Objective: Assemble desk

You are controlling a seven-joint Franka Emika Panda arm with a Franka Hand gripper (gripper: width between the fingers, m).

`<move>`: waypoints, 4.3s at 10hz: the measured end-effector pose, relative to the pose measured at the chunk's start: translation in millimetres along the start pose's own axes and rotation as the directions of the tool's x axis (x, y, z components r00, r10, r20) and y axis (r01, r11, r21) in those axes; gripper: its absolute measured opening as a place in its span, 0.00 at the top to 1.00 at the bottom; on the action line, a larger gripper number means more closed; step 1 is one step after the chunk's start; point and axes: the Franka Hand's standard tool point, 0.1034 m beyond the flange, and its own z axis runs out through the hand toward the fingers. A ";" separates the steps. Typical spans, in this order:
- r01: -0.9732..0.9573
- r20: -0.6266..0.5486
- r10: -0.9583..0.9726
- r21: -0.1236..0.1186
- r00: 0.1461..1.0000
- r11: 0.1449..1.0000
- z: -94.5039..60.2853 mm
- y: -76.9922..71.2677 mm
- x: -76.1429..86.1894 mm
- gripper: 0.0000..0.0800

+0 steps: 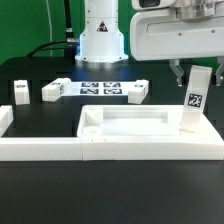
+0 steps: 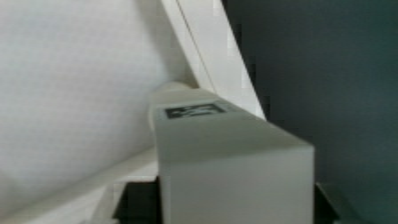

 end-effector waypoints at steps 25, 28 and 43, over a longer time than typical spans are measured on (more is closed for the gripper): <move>0.307 -0.065 -0.309 -0.032 0.949 0.951 5.6 1.1 -6.3 0.61; 0.133 -0.069 -0.135 -0.025 0.988 0.991 6.2 4.9 -4.7 0.63; -0.060 -0.056 0.063 0.065 0.996 0.996 11.5 8.8 2.1 0.19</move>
Offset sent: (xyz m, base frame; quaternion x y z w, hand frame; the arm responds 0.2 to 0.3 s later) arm -0.0226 -0.0241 -0.0058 0.0014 0.0149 0.4372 0.8993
